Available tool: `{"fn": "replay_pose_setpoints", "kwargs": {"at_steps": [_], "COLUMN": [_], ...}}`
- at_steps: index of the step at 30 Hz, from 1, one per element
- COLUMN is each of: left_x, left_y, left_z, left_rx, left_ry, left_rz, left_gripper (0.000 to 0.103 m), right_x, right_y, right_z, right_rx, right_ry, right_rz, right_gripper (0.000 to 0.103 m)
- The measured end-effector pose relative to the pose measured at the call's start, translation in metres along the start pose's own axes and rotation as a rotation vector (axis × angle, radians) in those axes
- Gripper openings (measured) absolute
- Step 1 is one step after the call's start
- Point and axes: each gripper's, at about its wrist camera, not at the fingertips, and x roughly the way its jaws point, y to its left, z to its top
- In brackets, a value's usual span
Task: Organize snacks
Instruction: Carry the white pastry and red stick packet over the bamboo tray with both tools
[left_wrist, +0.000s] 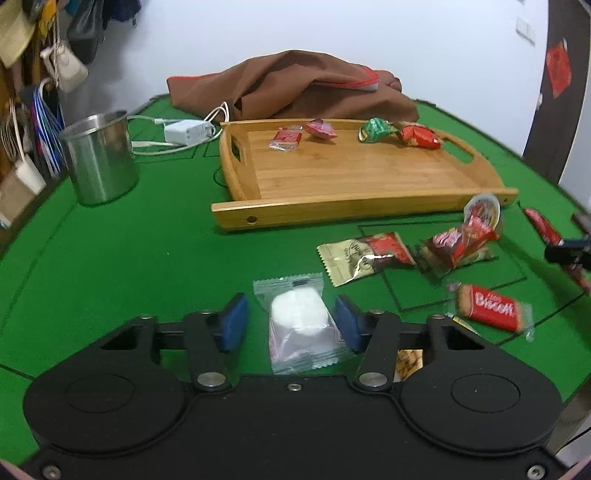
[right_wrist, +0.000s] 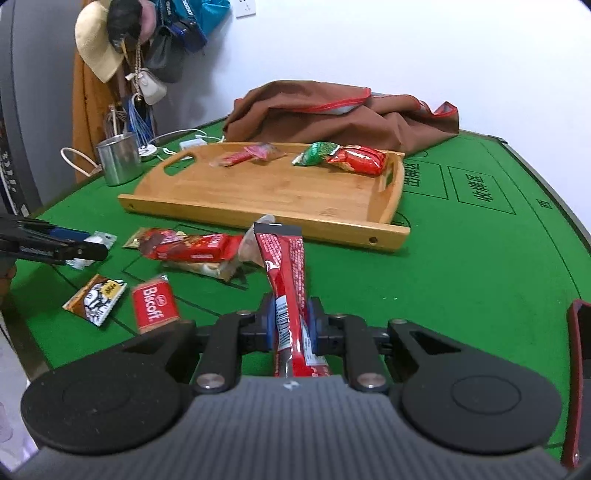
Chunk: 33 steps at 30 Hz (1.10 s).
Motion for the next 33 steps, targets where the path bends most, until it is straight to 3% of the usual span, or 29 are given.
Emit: {"fn": "replay_pose_setpoints", "kwargs": {"at_steps": [3,8,13,17,22,33], "left_x": [-0.004,-0.013,-0.025,-0.025,-0.021,0.000], "left_y": [-0.005,-0.003,-0.010,-0.013,-0.018,-0.009], "left_z": [-0.004,-0.002,0.006,0.013,0.025,0.055], "left_rx": [0.029,-0.005,0.055,0.051,0.070,0.018], "left_ry": [-0.026,-0.078,-0.126,-0.126,-0.141,-0.145], "left_rz": [-0.015,-0.072,-0.037,-0.076,-0.052,-0.082], "left_gripper": [0.030,0.030,0.030,0.030,0.030,0.030], "right_x": [0.000,0.000,-0.005,-0.007,-0.003,0.022], "right_y": [0.001,0.004,0.007,0.006,-0.003,-0.022], "right_z": [-0.001,-0.002,0.005,0.017,0.035,0.066], "right_rx": [0.007,0.005,0.003,-0.013,0.002,0.046], "right_ry": [0.002,-0.001,-0.023,-0.045,-0.057,-0.046], "right_rz": [0.014,0.041,0.062,0.050,0.067,0.078], "right_gripper": [0.022,0.021,0.021,0.021,0.021,0.021]}}
